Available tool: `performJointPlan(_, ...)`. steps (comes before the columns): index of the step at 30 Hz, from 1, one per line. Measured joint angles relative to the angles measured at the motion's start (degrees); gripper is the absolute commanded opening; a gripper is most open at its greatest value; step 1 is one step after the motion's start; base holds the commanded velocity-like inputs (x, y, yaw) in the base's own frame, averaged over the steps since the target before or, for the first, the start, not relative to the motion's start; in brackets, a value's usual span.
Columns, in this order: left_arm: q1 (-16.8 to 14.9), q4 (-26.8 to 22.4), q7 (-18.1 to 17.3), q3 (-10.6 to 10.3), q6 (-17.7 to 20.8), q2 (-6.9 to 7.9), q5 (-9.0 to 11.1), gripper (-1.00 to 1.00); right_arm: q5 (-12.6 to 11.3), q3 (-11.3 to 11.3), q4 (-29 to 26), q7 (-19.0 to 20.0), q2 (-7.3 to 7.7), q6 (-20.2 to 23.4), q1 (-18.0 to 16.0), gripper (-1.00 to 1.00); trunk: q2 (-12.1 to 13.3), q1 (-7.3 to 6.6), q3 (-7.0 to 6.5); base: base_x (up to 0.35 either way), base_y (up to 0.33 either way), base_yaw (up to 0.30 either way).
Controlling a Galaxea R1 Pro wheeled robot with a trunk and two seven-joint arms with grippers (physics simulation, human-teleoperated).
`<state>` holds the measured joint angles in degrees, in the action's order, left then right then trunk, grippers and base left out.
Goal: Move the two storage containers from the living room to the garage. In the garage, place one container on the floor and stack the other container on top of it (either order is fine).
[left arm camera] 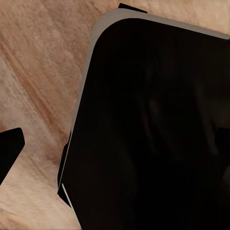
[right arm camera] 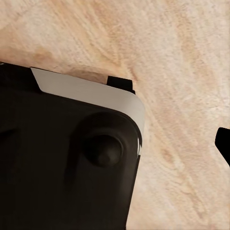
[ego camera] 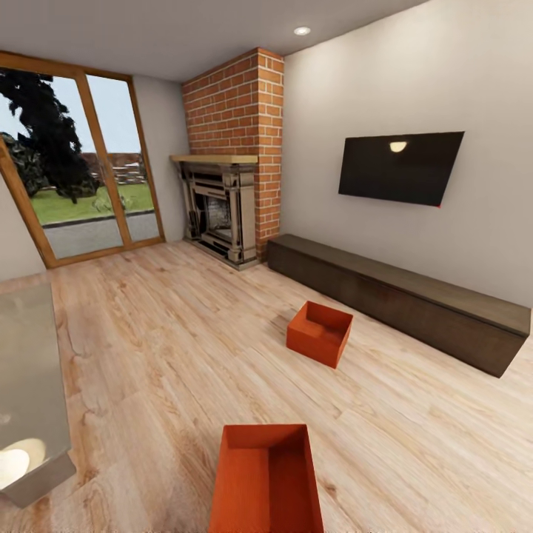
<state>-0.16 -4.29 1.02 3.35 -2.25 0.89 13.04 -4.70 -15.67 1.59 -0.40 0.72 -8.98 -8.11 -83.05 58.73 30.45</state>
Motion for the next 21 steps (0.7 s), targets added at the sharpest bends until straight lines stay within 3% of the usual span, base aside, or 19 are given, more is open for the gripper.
performJointPlan(21, 0.00, 0.02, 0.02, -0.05, 0.01, 0.00, 0.00, 1.00, -0.16, 0.16, 0.00, -0.01, 0.00, 0.01, 0.00, 1.00, 0.00, 0.00, 1.86, 0.000, 0.000, -0.048)
